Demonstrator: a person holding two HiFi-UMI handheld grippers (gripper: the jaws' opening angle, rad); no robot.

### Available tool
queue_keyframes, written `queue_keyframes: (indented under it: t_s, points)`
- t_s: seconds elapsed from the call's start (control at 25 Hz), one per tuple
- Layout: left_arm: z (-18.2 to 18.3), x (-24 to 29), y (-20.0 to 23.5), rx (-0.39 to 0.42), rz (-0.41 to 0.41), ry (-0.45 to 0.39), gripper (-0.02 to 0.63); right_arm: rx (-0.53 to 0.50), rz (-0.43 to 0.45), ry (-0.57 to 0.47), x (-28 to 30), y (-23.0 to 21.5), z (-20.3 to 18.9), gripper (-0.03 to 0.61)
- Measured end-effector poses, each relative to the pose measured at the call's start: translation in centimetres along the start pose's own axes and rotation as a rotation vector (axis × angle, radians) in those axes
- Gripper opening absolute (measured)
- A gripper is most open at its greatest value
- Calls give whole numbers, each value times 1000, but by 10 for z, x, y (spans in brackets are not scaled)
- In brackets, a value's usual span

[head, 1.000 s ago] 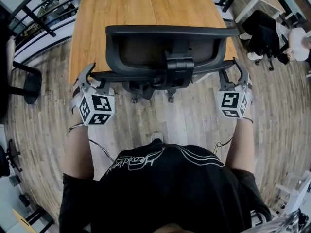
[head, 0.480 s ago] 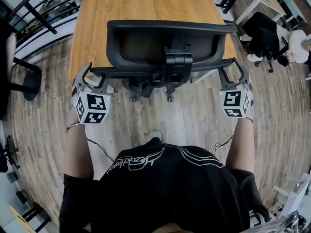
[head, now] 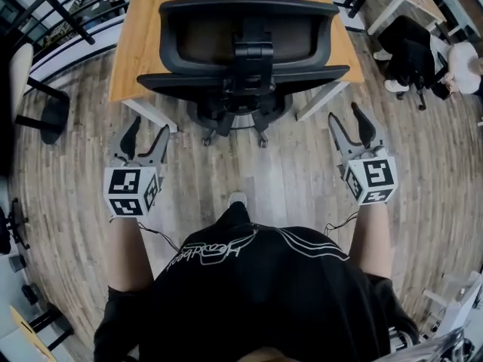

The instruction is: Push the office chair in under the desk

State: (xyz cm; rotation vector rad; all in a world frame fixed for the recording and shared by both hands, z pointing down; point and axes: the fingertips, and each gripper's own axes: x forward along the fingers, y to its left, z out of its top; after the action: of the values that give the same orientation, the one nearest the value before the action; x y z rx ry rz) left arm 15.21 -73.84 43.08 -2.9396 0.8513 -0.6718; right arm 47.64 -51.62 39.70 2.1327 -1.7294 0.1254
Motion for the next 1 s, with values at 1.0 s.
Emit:
queue_keyframes:
  t_s: [1.0]
  points:
    - [80, -250, -362, -312, -689, -291, 8, 476, 741, -261, -323, 175, 41, 41]
